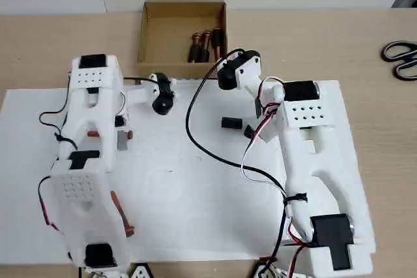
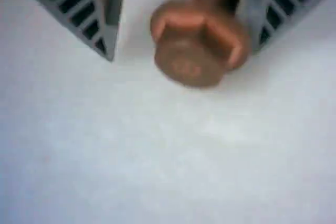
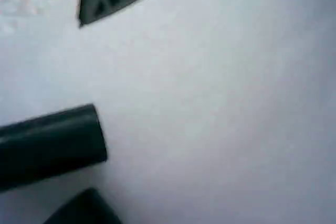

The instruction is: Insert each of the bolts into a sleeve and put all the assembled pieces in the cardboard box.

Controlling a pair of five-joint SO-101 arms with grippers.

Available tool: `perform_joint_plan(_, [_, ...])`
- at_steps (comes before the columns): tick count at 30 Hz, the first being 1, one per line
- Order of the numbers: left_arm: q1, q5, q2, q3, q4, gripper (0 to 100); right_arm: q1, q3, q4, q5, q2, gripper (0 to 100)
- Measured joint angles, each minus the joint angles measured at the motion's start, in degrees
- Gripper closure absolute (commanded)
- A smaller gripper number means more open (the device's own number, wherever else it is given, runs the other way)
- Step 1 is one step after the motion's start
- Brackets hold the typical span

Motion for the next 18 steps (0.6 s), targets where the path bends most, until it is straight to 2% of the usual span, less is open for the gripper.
perform_joint_plan(8, [0.18, 0.0, 1.93, -0.18, -0.97, 84, 0.0, 0.0, 1.93, 0.0, 0.0, 76.7])
perform_joint_plan(18, [0.18, -0.26, 2.55, -2.55, -1.05, 89, 0.0, 0.0, 2.2, 0.0, 0.0, 76.7])
